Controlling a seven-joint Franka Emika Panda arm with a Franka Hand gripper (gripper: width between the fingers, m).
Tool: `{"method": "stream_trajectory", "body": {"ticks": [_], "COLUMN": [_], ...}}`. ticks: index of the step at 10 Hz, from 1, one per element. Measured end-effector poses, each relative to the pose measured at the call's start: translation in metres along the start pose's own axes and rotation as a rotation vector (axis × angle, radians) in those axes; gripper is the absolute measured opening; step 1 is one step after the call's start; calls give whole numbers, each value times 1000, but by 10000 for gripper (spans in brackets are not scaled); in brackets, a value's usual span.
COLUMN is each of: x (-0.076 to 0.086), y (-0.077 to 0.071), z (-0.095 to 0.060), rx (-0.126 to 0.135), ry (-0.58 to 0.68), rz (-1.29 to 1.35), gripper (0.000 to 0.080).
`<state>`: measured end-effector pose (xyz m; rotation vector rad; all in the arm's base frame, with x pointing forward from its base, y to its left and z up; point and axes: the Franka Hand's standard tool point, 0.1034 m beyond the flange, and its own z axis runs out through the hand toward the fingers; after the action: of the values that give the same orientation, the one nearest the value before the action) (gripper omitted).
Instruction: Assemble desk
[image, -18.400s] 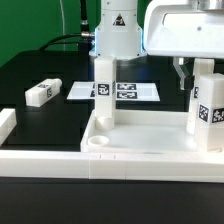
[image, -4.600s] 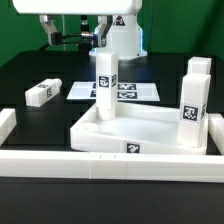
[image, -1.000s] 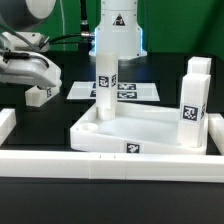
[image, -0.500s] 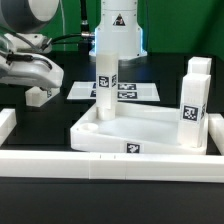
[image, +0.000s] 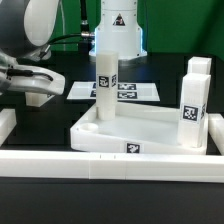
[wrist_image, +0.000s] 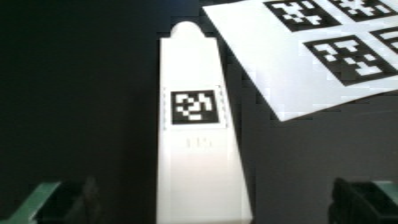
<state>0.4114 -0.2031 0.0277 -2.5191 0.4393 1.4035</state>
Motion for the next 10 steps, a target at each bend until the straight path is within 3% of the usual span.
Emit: {"method": "stream_trajectory", "body": {"ticks": [8, 9, 10], "x": [13, 13, 13], "y": [1, 1, 1], "z": [16, 16, 16], "rx": [-11, -11, -12], "ry": [1, 2, 2], "rz": [2, 2, 2], "gripper": [649, 515, 515]}}
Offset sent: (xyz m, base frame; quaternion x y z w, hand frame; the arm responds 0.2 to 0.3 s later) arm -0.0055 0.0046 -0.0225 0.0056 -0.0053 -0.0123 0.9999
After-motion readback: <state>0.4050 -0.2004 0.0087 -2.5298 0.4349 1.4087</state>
